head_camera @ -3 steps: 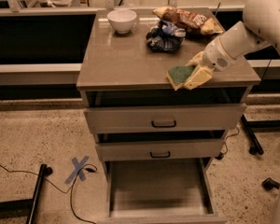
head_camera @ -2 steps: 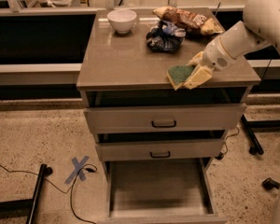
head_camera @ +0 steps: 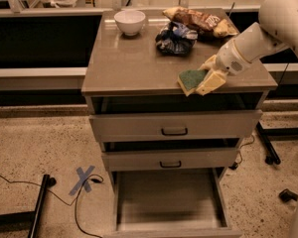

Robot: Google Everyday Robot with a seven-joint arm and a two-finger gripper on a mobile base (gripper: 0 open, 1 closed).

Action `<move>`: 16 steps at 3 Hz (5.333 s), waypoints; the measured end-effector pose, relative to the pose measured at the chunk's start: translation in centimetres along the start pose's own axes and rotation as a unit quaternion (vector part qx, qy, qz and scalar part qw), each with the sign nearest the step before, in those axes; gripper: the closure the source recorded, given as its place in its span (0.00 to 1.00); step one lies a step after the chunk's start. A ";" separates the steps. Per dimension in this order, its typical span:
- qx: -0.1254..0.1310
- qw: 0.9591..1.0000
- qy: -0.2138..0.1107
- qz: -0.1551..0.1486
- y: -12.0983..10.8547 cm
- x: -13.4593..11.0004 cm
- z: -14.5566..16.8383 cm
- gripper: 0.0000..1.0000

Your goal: Place sponge into bottom drawer

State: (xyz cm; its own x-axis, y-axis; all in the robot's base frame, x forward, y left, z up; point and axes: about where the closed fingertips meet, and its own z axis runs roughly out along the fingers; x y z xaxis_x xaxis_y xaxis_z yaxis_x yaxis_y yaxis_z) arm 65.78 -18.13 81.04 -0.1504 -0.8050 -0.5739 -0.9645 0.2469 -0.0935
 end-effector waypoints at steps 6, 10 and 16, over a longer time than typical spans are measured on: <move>0.000 1.000 0.000 0.000 0.0 0.0 0.0 0.58; 0.053 0.997 0.060 -0.014 5.7 -1.5 -4.1 0.19; 0.094 0.992 0.079 -0.017 7.0 0.5 -7.0 0.00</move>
Offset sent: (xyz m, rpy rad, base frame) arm -0.2251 -0.0975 0.1880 0.0139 -0.3860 -0.2757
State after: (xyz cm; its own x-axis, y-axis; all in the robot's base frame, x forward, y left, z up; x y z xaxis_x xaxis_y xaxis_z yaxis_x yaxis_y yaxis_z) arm 57.39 -20.61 85.77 -0.1654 -0.8857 -0.4338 -0.9141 0.3028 -0.2698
